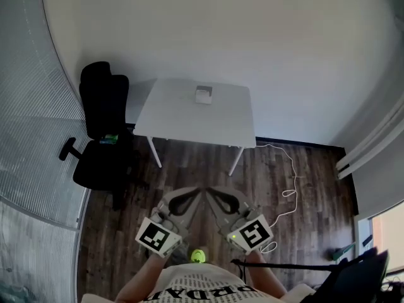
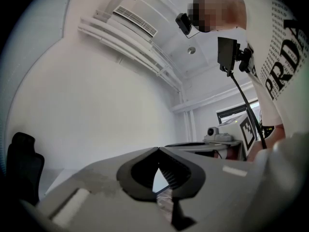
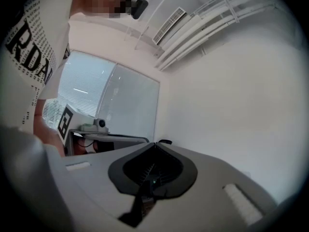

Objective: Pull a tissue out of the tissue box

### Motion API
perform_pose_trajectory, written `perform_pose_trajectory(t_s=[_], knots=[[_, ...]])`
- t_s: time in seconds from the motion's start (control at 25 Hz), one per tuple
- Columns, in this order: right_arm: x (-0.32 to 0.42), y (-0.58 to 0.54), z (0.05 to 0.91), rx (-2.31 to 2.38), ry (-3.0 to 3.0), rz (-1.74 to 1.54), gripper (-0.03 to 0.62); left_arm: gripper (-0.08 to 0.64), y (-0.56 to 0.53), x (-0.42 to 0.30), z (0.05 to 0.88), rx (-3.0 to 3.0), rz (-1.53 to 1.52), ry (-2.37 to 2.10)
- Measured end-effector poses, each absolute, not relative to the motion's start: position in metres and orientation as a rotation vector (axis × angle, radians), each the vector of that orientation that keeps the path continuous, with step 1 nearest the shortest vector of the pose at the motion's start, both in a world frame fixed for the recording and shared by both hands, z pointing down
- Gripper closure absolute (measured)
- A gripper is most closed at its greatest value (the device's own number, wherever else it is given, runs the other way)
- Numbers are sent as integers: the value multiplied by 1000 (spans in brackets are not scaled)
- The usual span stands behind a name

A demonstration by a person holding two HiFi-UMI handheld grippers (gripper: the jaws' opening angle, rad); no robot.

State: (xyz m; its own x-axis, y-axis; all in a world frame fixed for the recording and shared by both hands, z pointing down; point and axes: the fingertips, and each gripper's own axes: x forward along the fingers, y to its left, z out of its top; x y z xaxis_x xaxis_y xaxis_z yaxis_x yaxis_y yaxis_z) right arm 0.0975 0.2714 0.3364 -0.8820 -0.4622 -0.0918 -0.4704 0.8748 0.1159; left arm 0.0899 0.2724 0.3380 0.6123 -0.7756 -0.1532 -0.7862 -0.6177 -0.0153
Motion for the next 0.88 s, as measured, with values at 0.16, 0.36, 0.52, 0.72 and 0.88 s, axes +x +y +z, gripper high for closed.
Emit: perform_pose_trajectory(t_s=[0.16,0.36,0.52,0.72,0.88], knots=[[88,258,347,-750,2993,175,583,561,259,83,342,-2768,210,1328],[76,232,347,-758,3008,156,583,561,230,72,344,-2793,219,1324],[68,202,343,-785,3006,161,583,561,201,64,342,-2809,222,1310],[47,162,333,-795,2994,180,583,561,162,40,332,-2793,229,1297],[33,139,328,-788,3003,202,583,561,136,24,329,-2793,250,1301]])
